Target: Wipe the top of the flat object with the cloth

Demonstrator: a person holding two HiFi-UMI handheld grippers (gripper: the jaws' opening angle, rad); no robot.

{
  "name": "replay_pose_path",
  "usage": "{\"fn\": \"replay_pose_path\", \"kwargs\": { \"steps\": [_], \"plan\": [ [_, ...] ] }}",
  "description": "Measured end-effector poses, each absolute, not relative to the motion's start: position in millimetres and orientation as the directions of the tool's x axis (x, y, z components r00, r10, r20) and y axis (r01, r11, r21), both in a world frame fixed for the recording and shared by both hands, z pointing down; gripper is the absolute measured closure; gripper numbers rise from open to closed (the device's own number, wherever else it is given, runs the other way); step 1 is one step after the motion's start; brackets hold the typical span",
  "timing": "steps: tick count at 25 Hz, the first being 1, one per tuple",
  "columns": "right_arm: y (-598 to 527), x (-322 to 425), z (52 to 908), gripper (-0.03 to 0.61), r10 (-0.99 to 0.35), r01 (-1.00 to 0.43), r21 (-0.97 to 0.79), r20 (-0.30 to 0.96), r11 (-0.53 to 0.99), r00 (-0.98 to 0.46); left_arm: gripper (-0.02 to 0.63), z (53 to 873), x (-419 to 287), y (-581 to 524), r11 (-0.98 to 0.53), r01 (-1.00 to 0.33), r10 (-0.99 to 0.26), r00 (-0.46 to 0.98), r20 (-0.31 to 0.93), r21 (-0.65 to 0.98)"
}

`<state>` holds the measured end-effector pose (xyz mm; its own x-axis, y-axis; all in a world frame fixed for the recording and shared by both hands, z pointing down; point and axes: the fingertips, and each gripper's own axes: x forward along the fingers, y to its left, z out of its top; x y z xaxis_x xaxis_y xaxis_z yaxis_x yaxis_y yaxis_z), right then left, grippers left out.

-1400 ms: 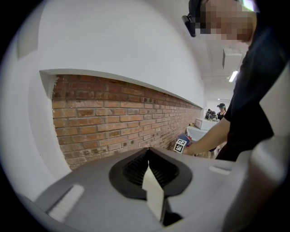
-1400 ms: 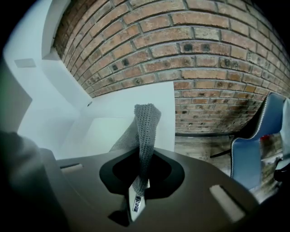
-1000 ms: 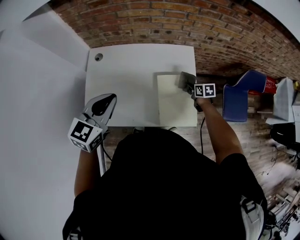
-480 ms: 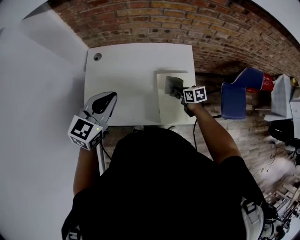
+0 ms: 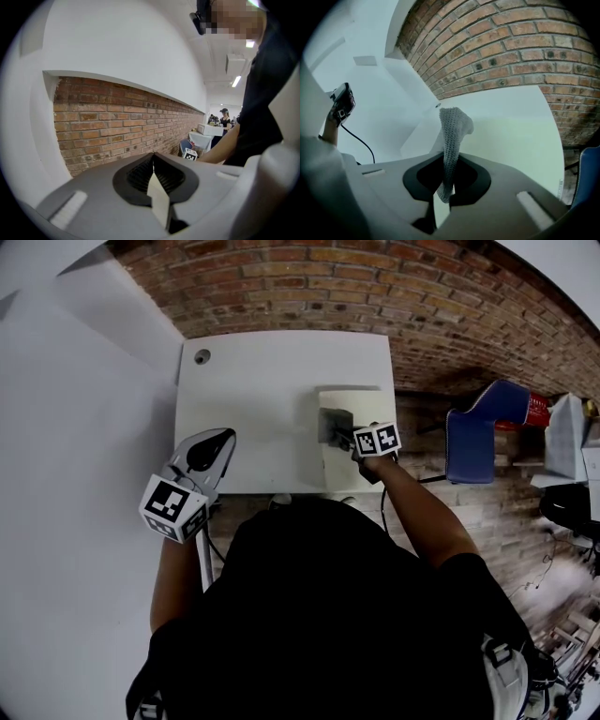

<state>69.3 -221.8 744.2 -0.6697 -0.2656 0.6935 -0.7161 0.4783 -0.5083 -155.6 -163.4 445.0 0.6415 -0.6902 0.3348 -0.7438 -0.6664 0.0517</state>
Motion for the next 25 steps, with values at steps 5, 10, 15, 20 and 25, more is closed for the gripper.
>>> {"fn": "replay_pose_path", "kwargs": {
  "steps": [5, 10, 15, 20, 25],
  "plan": [
    [-205.6, 50.9, 756.1, 0.568, -0.207, -0.689, -0.530, 0.698, 0.495, -0.685, 0.612, 447.3, -158.8, -160.8, -0.659, -0.750, -0.694, 0.634, 0.340, 0.052],
    [-192.9, 39.9, 768.0, 0.568, -0.159, -0.675, -0.543, 0.708, 0.499, -0.688, 0.612, 446.6, -160.7, -160.1, -0.658, -0.751, -0.694, 0.633, 0.343, 0.053],
    [-185.5, 40.9, 779.1, 0.568, -0.129, -0.677, -0.548, 0.723, 0.492, -0.679, 0.612, 445.7, -160.5, -159.2, -0.658, -0.751, -0.693, 0.631, 0.347, 0.053],
    [-184.1, 48.7, 789.3, 0.568, -0.127, -0.692, -0.545, 0.735, 0.474, -0.666, 0.612, 446.9, -159.3, -157.9, -0.660, -0.749, -0.691, 0.633, 0.351, 0.052],
    [-185.3, 56.1, 795.1, 0.568, -0.126, -0.704, -0.541, 0.745, 0.460, -0.655, 0.612, 447.2, -158.1, -157.5, -0.661, -0.748, -0.689, 0.633, 0.354, 0.052]
  ]
}}
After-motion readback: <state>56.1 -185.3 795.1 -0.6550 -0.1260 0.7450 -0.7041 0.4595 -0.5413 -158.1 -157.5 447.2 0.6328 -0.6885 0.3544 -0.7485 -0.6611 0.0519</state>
